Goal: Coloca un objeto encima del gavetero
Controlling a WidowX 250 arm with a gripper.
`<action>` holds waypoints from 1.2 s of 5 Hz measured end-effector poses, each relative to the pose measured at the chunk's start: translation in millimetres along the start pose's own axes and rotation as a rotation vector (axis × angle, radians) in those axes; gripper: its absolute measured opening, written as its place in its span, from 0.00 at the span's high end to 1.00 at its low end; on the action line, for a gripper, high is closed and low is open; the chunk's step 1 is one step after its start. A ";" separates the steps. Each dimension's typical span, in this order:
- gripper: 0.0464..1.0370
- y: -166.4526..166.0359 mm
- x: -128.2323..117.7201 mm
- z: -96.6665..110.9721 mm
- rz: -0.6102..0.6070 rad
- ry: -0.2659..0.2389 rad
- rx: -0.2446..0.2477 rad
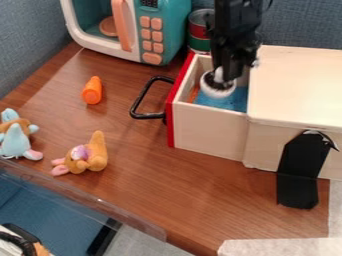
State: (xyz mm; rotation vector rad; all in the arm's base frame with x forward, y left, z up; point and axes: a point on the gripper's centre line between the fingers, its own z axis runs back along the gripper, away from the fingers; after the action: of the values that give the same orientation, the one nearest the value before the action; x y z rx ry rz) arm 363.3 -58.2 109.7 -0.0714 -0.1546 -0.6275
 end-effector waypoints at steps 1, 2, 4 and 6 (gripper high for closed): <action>0.84 -22.3 30.7 27.2 -0.064 -0.038 0.002; 0.84 -41.6 50.8 25.5 -0.118 -0.002 -0.026; 0.84 -54.6 66.2 3.9 -0.155 0.083 -0.097; 0.51 -47.0 57.0 8.2 -0.129 0.110 -0.142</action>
State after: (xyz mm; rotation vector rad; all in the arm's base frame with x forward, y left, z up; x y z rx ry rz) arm 380.1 -128.3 128.1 -0.1646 -0.0076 -0.7691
